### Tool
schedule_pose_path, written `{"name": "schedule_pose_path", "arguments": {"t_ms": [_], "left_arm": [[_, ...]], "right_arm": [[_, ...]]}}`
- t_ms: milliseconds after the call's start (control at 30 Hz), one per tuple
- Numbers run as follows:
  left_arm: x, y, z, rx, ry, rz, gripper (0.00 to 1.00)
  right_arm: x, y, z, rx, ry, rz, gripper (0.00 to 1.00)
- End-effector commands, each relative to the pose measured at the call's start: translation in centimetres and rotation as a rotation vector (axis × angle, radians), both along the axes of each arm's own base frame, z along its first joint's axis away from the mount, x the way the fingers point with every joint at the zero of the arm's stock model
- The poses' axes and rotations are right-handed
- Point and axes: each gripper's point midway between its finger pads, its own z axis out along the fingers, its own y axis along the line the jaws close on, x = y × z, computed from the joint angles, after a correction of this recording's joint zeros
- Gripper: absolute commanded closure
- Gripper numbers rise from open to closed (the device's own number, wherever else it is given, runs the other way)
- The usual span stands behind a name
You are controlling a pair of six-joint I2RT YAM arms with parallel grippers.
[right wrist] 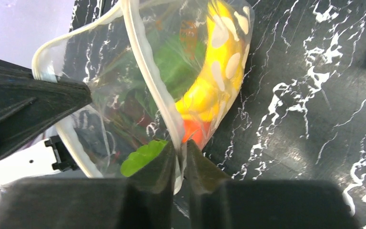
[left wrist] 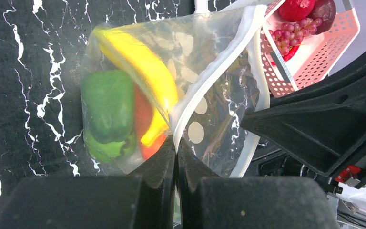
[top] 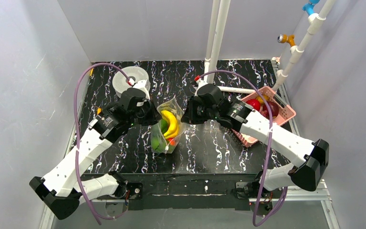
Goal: Place the food in the zip-top bag and seal the zipper
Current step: Adjust the zipper food storage bag at the center of the board, then pick up the fake fruit from the bin.
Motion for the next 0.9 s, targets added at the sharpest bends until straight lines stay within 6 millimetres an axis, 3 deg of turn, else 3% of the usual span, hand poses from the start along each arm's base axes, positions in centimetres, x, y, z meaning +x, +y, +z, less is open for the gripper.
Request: {"name": "schedule_pose_path", "arguments": {"t_ms": [0, 267, 467, 567, 733, 867], "left_arm": [[-0.2, 0.2, 1.1, -0.019, -0.014, 0.007, 1.00], [0.1, -0.2, 0.3, -0.012, 0.009, 0.007, 1.00], [0.3, -0.3, -0.2, 0.001, 0.022, 0.004, 1.00], [0.3, -0.5, -0.3, -0.001, 0.029, -0.001, 1.00], [0.2, -0.6, -0.2, -0.005, 0.032, -0.006, 1.00], [0.0, -0.5, 0.0, -0.006, 0.031, -0.010, 1.00]], "right_arm": [[0.2, -0.1, 3.5, 0.028, -0.086, 0.029, 0.71], [-0.3, -2.9, 7.0, 0.032, -0.189, 0.010, 0.55], [1.0, -7.5, 9.3, 0.036, -0.281, -0.140, 0.53], [2.4, -10.9, 8.7, 0.016, -0.291, -0.254, 0.52], [5.3, -18.4, 4.9, -0.051, -0.239, -0.529, 0.46], [7.2, -23.2, 2.1, -0.111, -0.211, -0.710, 0.37]]}}
